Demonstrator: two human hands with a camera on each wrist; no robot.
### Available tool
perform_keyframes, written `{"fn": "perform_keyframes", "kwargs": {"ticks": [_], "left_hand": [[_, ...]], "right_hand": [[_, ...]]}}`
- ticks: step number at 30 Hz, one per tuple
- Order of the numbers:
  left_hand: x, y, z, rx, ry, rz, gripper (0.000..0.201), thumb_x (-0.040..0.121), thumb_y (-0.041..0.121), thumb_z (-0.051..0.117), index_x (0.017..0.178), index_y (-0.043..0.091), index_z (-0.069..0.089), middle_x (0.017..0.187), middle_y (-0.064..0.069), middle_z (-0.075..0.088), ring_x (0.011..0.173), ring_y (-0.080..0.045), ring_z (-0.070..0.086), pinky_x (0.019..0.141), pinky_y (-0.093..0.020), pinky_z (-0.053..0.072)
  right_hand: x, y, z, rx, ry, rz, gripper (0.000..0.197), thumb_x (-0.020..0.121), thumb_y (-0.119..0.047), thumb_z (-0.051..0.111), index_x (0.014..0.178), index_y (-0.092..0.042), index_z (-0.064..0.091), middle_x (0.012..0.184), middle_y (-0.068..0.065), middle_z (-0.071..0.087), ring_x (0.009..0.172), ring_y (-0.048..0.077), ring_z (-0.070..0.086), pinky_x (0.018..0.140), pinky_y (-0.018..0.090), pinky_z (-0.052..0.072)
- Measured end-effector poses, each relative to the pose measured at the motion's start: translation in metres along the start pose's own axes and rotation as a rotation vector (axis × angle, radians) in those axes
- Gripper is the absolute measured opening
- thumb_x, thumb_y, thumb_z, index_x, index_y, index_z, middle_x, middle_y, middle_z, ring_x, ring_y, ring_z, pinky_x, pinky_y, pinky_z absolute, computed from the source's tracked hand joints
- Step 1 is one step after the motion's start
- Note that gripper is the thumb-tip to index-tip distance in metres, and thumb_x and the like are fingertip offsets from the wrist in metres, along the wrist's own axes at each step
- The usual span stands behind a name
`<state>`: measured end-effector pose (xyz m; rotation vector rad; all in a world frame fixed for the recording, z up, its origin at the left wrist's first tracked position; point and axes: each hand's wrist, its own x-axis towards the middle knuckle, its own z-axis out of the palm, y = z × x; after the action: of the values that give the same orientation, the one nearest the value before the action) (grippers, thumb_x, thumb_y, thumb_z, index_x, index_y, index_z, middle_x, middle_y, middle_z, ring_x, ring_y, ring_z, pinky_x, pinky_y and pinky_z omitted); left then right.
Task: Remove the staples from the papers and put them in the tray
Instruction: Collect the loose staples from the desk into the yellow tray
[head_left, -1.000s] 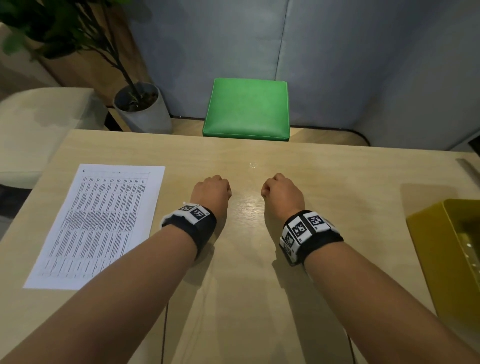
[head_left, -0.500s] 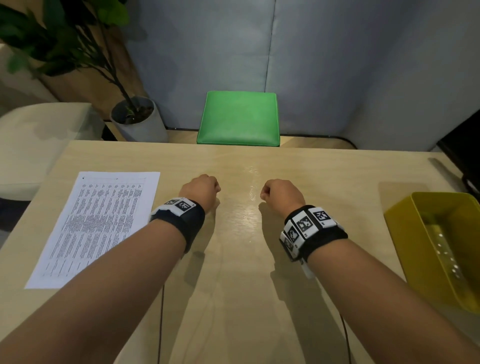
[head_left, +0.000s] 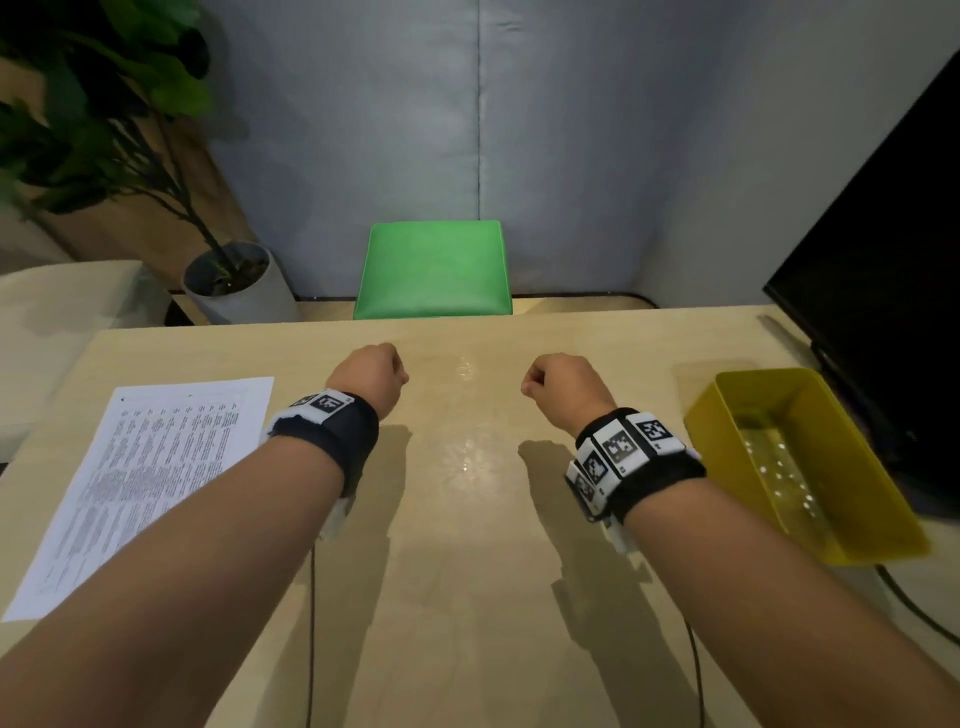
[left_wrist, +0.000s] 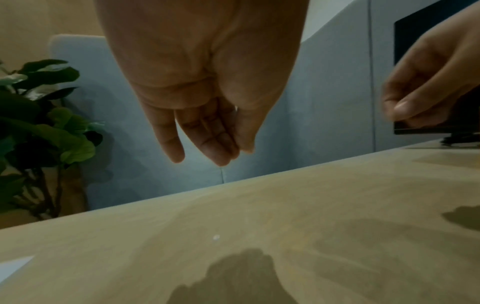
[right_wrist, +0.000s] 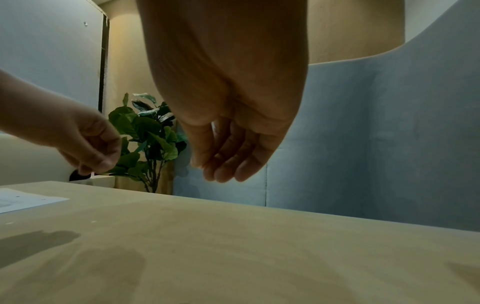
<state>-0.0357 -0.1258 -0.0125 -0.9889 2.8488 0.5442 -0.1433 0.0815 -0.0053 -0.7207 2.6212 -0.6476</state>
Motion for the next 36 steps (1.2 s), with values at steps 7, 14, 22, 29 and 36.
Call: {"fn": "perform_keyframes", "kwargs": {"ticks": [7, 14, 22, 29, 36], "left_hand": [[0.001, -0.028, 0.027, 0.224, -0.256, -0.118, 0.044, 0.098, 0.009, 0.038, 0.142, 0.012, 0.044, 0.145, -0.017, 0.044, 0.129, -0.034, 0.046, 0.108, -0.039, 0.038], [-0.002, -0.036, 0.042, 0.375, -0.326, -0.083, 0.043, 0.093, 0.009, 0.042, 0.134, 0.016, 0.051, 0.131, -0.017, 0.041, 0.113, -0.039, 0.054, 0.101, -0.044, 0.045], [-0.002, -0.030, 0.040, 0.500, -0.330, -0.017, 0.032, 0.090, 0.017, 0.050, 0.120, 0.017, 0.059, 0.121, -0.011, 0.048, 0.104, -0.035, 0.058, 0.086, -0.039, 0.051], [0.002, -0.012, 0.045, 0.518, -0.332, 0.020, 0.024, 0.088, 0.019, 0.054, 0.107, 0.013, 0.068, 0.110, -0.009, 0.066, 0.097, -0.031, 0.064, 0.079, -0.034, 0.051], [0.006, -0.012, 0.052, 0.607, -0.281, 0.114, 0.024, 0.092, 0.018, 0.050, 0.105, 0.012, 0.068, 0.106, -0.008, 0.067, 0.094, -0.029, 0.065, 0.069, -0.031, 0.045]], "right_hand": [[-0.012, 0.028, -0.009, -0.009, 0.006, 0.037, 0.014, 0.093, -0.014, 0.054, 0.093, -0.010, 0.068, 0.100, 0.009, 0.068, 0.094, 0.026, 0.061, 0.080, 0.033, 0.049], [-0.014, 0.030, 0.013, -0.005, -0.056, 0.044, 0.014, 0.093, -0.014, 0.054, 0.093, -0.011, 0.067, 0.099, 0.008, 0.068, 0.088, 0.024, 0.062, 0.077, 0.032, 0.050], [-0.008, 0.018, 0.022, 0.009, -0.063, 0.048, 0.014, 0.092, -0.013, 0.055, 0.093, -0.011, 0.068, 0.099, 0.005, 0.067, 0.089, 0.022, 0.062, 0.079, 0.032, 0.051], [-0.007, 0.015, 0.028, 0.009, -0.082, 0.045, 0.014, 0.093, -0.012, 0.054, 0.094, -0.010, 0.068, 0.097, 0.005, 0.067, 0.082, 0.019, 0.058, 0.073, 0.029, 0.048], [-0.009, 0.024, 0.030, 0.000, -0.090, 0.056, 0.014, 0.092, -0.010, 0.054, 0.093, -0.010, 0.068, 0.097, 0.005, 0.067, 0.082, 0.018, 0.058, 0.072, 0.028, 0.046]]}}
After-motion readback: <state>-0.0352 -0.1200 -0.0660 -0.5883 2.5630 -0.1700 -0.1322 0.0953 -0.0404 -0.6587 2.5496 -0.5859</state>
